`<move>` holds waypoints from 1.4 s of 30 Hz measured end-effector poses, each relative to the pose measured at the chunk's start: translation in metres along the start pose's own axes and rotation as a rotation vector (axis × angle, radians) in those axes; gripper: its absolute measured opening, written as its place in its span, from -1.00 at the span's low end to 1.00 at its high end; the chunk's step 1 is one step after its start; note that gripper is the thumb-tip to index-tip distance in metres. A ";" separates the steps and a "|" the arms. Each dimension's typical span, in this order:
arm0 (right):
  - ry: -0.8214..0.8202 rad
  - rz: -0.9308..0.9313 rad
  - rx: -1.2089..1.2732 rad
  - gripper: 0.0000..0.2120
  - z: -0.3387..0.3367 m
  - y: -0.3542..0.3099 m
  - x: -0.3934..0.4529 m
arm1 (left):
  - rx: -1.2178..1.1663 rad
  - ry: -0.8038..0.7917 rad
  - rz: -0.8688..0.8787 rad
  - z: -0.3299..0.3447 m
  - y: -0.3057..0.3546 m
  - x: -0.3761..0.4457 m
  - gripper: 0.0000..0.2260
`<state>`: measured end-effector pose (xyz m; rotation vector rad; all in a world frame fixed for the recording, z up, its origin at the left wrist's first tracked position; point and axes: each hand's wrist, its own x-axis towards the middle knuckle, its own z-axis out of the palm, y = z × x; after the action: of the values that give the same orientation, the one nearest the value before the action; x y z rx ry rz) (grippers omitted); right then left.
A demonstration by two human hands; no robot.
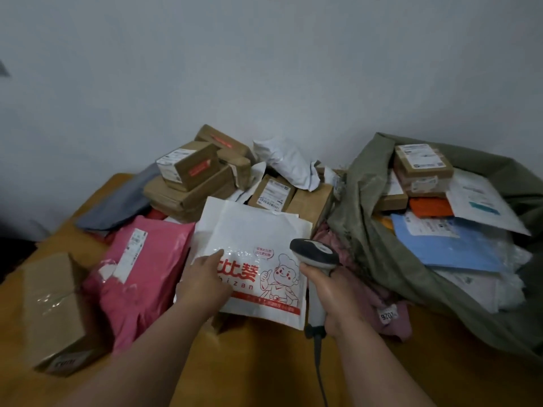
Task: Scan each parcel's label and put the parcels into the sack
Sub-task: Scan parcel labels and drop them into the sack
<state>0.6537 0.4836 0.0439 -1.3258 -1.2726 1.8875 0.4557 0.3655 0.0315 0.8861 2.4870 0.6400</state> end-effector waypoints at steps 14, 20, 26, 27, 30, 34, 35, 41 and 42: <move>-0.059 0.158 0.092 -0.64 0.015 -0.018 0.044 | 0.474 -0.044 0.215 0.043 -0.006 0.003 -0.18; -0.064 0.013 0.220 -0.66 0.010 -0.043 0.041 | -0.032 0.303 0.315 0.012 0.020 0.004 -0.61; 0.132 -0.094 0.310 -0.52 -0.013 -0.052 0.017 | -1.006 0.310 0.146 -0.042 0.067 -0.001 -0.83; 0.151 -0.102 0.312 -0.52 -0.014 -0.051 0.010 | -1.172 0.230 0.116 -0.050 0.073 -0.005 -0.84; 0.165 -0.080 0.334 -0.55 -0.013 -0.048 -0.015 | -1.422 0.029 0.059 -0.063 0.076 -0.020 -0.76; 0.113 -0.076 0.351 -0.47 -0.007 -0.041 -0.051 | -1.528 -0.212 0.015 -0.066 0.055 -0.050 -0.70; 0.090 -0.081 0.364 -0.44 -0.005 -0.038 -0.059 | -1.550 -0.274 -0.010 -0.065 0.048 -0.057 -0.70; -0.110 -0.110 0.521 -0.70 0.002 -0.019 -0.111 | -1.630 -0.542 -0.049 -0.055 0.017 -0.100 -0.71; -0.140 -0.117 0.541 -0.77 0.003 -0.017 -0.118 | -1.631 -0.583 -0.041 -0.053 0.013 -0.107 -0.70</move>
<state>0.6962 0.3952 0.1114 -0.8326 -0.7899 2.0687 0.5100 0.2879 0.1055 0.2279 0.8493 1.6362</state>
